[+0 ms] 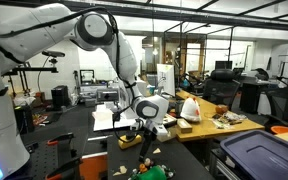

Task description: Pick up the object from the table and put it in the bowl

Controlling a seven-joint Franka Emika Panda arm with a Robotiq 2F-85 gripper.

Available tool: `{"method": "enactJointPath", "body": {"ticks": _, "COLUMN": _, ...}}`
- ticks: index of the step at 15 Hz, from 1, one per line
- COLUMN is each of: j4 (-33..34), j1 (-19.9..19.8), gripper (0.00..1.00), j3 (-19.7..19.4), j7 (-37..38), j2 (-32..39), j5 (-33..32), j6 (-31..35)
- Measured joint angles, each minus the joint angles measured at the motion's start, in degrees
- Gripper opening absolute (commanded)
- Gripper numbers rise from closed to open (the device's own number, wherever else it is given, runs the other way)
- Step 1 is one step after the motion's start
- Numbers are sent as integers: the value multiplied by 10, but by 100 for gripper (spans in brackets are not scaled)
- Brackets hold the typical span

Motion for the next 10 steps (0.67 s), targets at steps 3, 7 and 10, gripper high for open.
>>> {"method": "enactJointPath", "body": {"ticks": 3, "j4": 1, "j1": 1, "gripper": 100, "j3": -1, "j7": 0, "j2": 3, "j5": 0, "j6": 0}}
{"method": "enactJointPath", "body": {"ticks": 7, "j4": 9, "j1": 1, "gripper": 100, "j3": 0, "j7": 1, "j2": 17, "j5": 12, "j6": 0}}
{"method": "enactJointPath", "body": {"ticks": 10, "j4": 15, "j1": -3, "gripper": 100, "j3": 1, "j7": 1, "j2": 22, "j5": 32, "j6": 0}}
